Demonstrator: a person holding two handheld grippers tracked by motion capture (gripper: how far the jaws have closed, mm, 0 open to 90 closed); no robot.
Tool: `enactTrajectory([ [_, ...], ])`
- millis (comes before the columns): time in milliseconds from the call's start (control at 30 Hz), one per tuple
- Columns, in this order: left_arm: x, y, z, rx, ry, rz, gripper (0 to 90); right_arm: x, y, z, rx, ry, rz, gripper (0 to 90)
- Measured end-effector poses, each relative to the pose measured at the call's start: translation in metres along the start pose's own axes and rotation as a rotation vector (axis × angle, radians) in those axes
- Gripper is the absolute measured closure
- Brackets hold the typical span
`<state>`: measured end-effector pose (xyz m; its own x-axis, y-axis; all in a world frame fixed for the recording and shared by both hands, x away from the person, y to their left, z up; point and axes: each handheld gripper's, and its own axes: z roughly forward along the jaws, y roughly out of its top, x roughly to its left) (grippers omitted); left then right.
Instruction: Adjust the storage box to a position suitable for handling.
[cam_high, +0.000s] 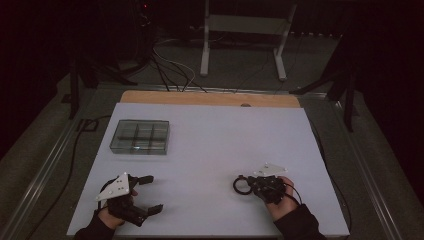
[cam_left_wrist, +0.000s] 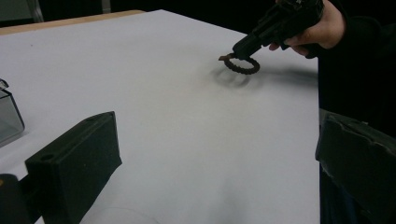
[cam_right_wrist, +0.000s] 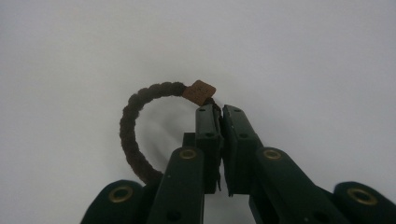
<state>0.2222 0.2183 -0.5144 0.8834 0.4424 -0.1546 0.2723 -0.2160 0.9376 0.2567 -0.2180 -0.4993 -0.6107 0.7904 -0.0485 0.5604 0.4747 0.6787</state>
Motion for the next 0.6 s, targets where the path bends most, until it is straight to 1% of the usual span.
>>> enactTrajectory([
  [100, 0.000, 0.000, 0.000, -0.001, 0.000, 0.001, 0.7, -0.012, -0.009, -0.008, 0.005, -0.028, 0.023, 85.8],
  [133, 0.000, 0.000, 0.000, -0.001, 0.000, 0.001, 0.8, -0.012, -0.009, -0.008, 0.005, -0.028, 0.023, 85.8],
  [167, 0.000, 0.000, 0.000, -0.001, 0.000, 0.001, 0.8, -0.015, -0.012, -0.011, 0.004, -0.037, 0.036, 85.8],
  [200, 0.000, 0.000, 0.000, 0.001, 0.002, 0.001, 0.7, -0.023, -0.019, -0.017, 0.006, -0.060, 0.051, 85.7],
  [367, 0.000, 0.000, 0.001, 0.001, 0.002, -0.002, 0.7, -0.041, -0.036, -0.029, 0.009, -0.096, 0.115, 85.6],
  [467, 0.000, 0.000, 0.001, 0.001, 0.005, -0.003, 0.7, -0.050, -0.047, -0.034, 0.025, -0.111, 0.143, 85.4],
  [533, 0.000, 0.000, 0.002, 0.003, 0.006, -0.004, 0.7, -0.053, -0.051, -0.036, 0.034, -0.111, 0.152, 85.1],
  [600, 0.000, 0.000, 0.002, 0.004, 0.006, -0.003, 0.7, -0.056, -0.056, -0.038, 0.044, -0.124, 0.156, 85.0],
])
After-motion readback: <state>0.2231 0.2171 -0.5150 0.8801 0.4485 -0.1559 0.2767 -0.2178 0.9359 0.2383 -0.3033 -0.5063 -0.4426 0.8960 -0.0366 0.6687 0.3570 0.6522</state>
